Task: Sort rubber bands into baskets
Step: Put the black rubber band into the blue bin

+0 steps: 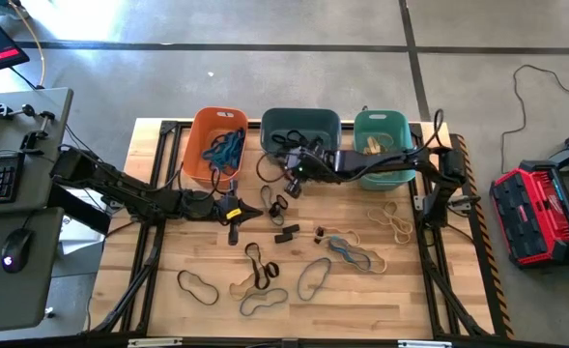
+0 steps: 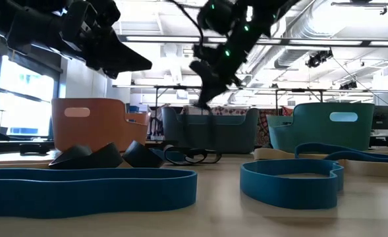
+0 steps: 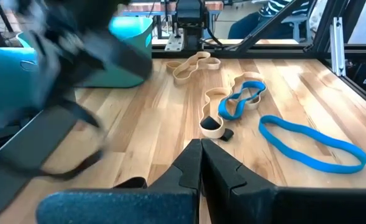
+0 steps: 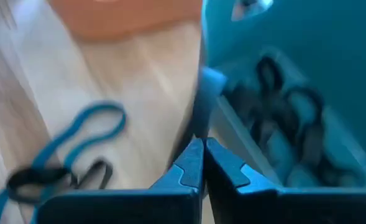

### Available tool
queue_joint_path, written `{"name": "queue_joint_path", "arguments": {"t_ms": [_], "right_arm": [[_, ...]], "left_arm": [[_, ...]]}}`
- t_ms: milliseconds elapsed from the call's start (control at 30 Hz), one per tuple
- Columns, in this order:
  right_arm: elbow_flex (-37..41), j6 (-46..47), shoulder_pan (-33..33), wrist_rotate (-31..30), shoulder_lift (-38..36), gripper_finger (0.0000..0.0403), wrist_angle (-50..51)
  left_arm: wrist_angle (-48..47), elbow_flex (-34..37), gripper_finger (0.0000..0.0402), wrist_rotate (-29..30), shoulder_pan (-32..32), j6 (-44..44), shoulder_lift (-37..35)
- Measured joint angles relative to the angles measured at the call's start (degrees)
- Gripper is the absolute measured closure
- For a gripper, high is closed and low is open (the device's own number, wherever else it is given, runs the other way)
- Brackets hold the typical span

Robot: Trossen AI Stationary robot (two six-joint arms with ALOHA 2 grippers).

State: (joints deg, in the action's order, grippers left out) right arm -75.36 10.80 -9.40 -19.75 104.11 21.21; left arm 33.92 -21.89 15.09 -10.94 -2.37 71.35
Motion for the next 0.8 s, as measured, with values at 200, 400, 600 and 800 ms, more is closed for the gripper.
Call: {"name": "queue_joint_path", "arguments": {"t_ms": [200,400,600,800], "right_arm": [[-6.74,-5.16,-2.6,-3.45,-0.07,0.0402,0.27],[-8.23,-7.21,-7.97,-4.09,-0.08,0.0402,0.29],[-8.23,-7.84,-13.27,-1.25,2.16,0.0403,0.35],[-8.22,-7.9,-16.56,0.86,6.55,0.0403,0.16]], "left_arm": [[-0.44,0.0,0.0401,0.0,0.0,0.0,0.0],[-1.7,0.0,0.0401,0.02,0.0,-0.08,0.0],[-2.78,0.0,0.0401,0.02,0.0,-0.48,0.0],[-2.86,0.0,0.0401,0.04,0.0,-0.52,0.0]]}}
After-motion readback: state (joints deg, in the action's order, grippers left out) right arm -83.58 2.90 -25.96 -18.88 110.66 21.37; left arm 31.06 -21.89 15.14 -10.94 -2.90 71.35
